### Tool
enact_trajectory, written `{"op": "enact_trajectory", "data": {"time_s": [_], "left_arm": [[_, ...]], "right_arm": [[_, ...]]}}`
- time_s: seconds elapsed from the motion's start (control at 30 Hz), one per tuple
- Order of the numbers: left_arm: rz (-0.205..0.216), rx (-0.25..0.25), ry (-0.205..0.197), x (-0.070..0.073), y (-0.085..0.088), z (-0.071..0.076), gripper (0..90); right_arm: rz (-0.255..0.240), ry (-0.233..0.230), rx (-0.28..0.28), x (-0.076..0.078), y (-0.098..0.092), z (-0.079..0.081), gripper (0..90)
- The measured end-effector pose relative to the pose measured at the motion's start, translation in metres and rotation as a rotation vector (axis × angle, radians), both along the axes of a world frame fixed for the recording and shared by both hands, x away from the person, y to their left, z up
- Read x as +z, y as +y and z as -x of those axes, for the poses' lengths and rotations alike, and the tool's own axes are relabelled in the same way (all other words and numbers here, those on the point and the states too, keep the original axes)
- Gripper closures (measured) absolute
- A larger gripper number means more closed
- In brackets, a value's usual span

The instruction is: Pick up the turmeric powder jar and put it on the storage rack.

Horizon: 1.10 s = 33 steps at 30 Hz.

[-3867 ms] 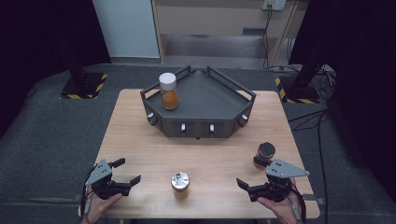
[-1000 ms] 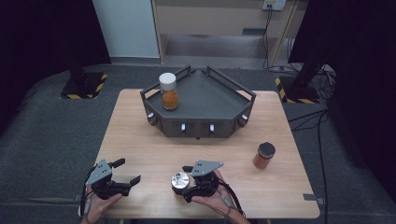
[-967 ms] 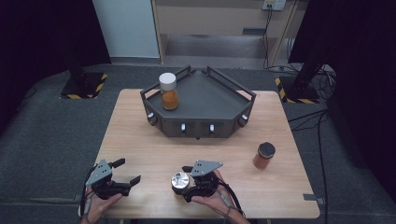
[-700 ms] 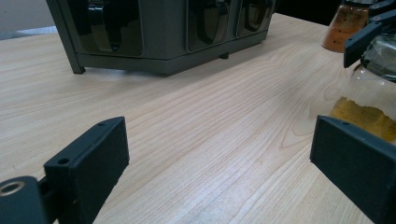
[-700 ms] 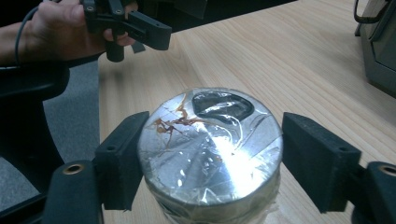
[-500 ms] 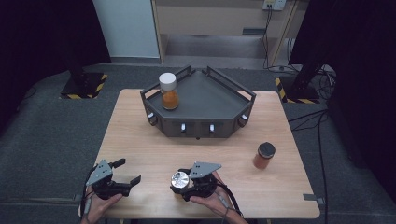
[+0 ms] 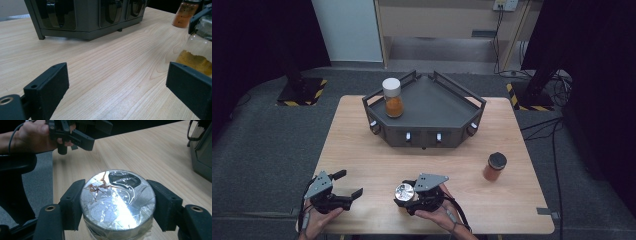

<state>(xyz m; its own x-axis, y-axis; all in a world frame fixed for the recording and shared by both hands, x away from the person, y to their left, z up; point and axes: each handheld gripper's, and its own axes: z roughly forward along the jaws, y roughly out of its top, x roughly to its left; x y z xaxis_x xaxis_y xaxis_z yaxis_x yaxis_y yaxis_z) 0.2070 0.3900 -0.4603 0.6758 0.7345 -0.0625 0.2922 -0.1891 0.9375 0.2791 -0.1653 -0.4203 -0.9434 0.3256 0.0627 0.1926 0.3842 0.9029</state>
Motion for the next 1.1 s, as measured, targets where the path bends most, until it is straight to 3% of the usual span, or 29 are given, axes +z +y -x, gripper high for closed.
{"op": "enact_trajectory", "data": {"time_s": [0.73, 1.1], "left_arm": [[0.003, -0.002, 0.002, 0.0, 0.0, -0.001, 3.9], [0.003, -0.004, 0.004, 0.0, 0.0, -0.001, 3.9]], "right_arm": [[-0.013, -0.01, -0.025, 0.046, -0.011, -0.019, 34.6], [-0.033, -0.024, -0.075, 0.072, -0.021, -0.029, 34.5]]}}
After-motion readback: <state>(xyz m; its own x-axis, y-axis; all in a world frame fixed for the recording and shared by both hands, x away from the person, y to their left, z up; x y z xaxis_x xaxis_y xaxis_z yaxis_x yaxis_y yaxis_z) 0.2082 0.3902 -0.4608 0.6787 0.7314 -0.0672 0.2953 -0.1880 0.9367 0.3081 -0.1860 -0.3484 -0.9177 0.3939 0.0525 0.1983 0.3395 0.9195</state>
